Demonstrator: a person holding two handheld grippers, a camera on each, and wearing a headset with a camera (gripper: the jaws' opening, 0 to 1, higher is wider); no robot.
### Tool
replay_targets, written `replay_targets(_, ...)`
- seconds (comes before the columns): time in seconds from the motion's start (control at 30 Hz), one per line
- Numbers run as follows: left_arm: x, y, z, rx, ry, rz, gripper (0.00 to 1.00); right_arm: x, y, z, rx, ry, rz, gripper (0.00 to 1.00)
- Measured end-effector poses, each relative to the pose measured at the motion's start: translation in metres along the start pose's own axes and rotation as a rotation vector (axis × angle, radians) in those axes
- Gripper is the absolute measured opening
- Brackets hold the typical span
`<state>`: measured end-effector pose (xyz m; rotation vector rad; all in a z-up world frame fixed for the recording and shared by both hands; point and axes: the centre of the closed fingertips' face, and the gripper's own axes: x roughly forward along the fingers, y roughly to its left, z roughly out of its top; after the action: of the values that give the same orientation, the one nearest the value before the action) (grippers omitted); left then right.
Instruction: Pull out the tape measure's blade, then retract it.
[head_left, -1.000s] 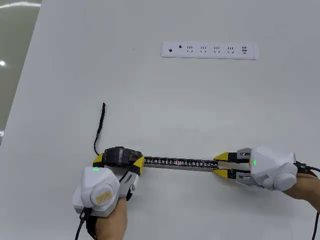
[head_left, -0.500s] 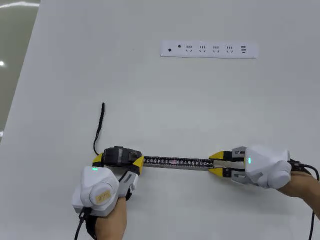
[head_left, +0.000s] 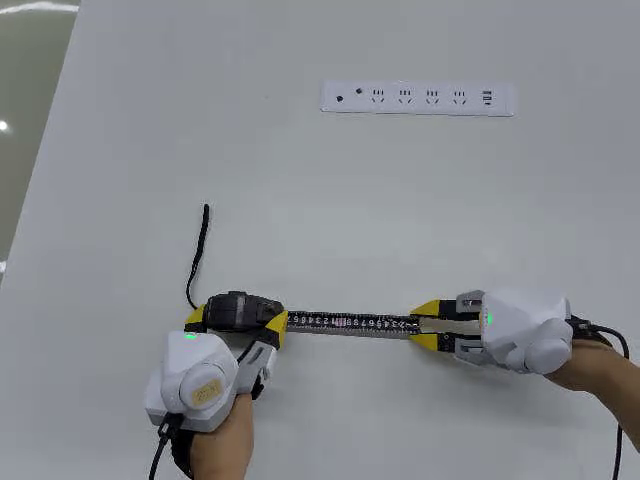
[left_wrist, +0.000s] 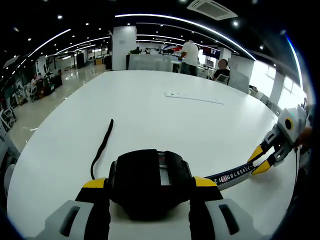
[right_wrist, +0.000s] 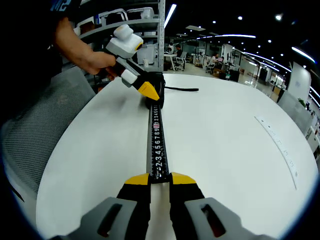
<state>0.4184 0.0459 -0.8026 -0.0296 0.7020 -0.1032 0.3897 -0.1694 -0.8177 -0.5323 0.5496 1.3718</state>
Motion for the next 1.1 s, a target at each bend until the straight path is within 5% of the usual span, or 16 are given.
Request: replay_targets(1.1, -0.001, 0.001, -0.001, 0.005, 0.001, 0.000, 0.61, 0.025, 0.003, 0.015, 0.008, -0.019, 0.012, 0.12)
